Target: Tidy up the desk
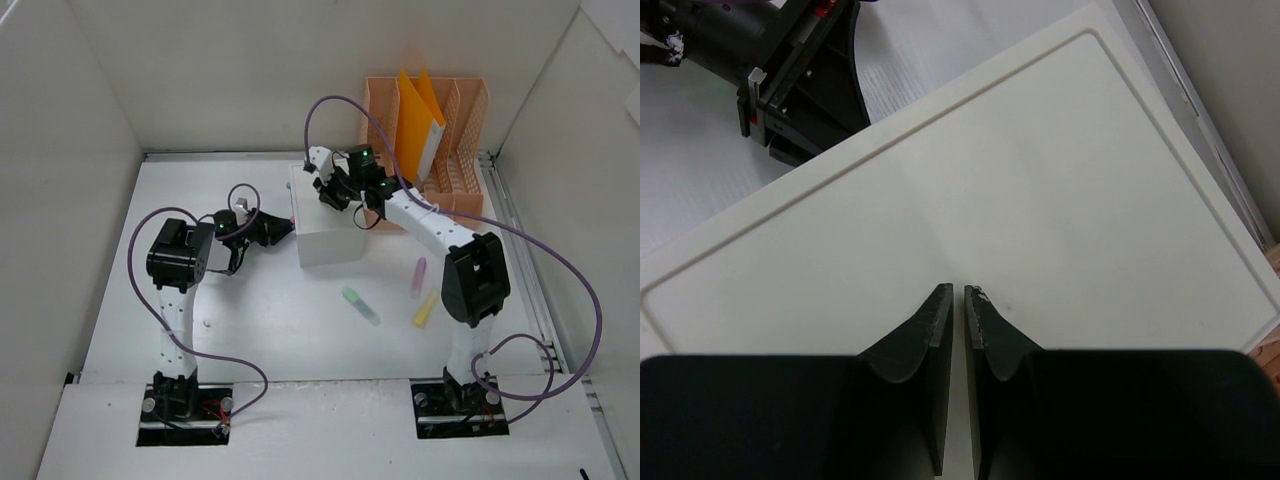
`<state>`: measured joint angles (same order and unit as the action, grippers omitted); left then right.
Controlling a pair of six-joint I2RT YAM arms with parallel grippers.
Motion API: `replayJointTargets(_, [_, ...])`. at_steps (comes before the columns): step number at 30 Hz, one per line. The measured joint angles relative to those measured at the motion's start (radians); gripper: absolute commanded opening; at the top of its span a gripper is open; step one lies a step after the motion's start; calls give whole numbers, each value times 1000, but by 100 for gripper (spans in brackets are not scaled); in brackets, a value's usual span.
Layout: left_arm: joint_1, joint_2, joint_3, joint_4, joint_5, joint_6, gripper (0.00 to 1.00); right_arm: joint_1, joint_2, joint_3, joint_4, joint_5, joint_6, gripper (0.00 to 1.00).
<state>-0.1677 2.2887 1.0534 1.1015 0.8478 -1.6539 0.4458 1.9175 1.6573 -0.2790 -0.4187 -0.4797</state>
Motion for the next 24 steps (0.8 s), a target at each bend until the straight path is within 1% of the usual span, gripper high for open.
replayJointTargets(7, [42,-24,-39,-11,46,20,0,13,0,-9,16,0,0,7])
replayJointTargets(14, [109,-52,-48,-86,101,39,0,13,0,-15,27,0,0,5])
replayJointTargets(24, [161,-88,-58,-190,141,100,0,13,0,-26,53,39,-18,4])
